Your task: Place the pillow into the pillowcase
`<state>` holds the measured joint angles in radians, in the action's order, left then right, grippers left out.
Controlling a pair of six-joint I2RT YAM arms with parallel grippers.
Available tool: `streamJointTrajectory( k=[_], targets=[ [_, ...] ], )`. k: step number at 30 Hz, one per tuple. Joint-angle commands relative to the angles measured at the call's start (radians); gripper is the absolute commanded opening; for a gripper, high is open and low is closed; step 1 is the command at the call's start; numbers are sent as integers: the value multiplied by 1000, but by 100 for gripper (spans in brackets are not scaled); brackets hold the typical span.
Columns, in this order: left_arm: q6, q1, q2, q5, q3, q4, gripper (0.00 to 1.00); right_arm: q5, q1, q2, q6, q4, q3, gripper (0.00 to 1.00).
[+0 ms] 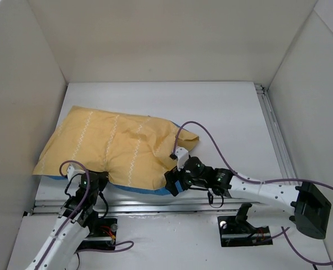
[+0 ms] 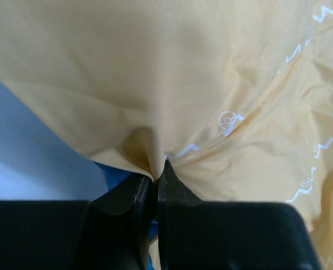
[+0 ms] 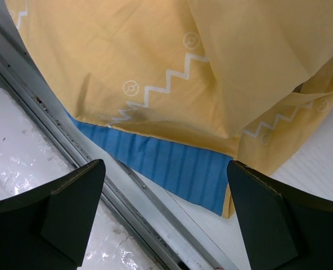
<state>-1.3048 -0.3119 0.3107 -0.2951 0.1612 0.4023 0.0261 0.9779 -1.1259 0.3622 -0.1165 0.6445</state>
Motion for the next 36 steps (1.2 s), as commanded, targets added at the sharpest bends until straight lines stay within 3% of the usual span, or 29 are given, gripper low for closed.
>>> streamJointTrajectory(
  k=[1,6,11,15,18,21,27,36],
  targets=[
    [56,5,30,-42,27,-159,0,-83,10,-12,-11,72,35,86],
    [249,5,25,-53,194,-112,0,-182,10,17,26,40,66,87],
    [464,5,-2,-33,478,-63,0,-409,8,98,87,-127,178,90],
    [674,5,83,109,719,-121,0,-492,-1,176,63,-156,245,93],
    [723,5,184,250,855,-201,0,-520,-19,218,43,-176,297,94],
    [728,-6,305,319,964,-284,0,-541,-39,251,30,-195,340,94],
    [705,-15,660,273,1169,-293,0,-635,-47,271,29,-250,388,97],
    [383,80,1024,131,1103,-483,0,-710,-116,229,23,-282,443,98]
  ],
)
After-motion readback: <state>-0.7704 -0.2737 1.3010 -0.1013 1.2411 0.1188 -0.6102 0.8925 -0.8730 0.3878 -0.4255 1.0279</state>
